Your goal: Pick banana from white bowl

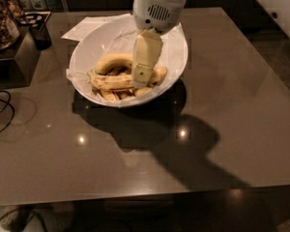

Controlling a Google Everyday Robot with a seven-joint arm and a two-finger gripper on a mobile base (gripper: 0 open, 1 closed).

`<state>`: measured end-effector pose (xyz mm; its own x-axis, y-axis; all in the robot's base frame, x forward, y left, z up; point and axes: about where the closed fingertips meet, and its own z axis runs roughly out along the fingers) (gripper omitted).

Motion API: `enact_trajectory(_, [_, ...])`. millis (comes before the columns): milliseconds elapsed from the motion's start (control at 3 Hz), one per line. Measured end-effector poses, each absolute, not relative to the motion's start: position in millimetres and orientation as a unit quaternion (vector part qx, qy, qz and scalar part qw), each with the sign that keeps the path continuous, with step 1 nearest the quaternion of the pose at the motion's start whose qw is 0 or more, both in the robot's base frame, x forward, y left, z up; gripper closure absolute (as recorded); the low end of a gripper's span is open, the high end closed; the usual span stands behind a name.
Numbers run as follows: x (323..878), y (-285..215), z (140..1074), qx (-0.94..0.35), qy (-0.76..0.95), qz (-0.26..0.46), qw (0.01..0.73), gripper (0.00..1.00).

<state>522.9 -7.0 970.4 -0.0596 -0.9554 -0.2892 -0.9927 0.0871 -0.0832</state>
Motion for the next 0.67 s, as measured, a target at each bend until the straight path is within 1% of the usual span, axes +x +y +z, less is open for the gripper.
enact_trajectory(333, [526, 9, 959, -0.663, 0.735, 0.075, 0.122, 0.37])
enact_trajectory(667, [531, 22, 950, -0.662, 0.738, 0.075, 0.11, 0.36])
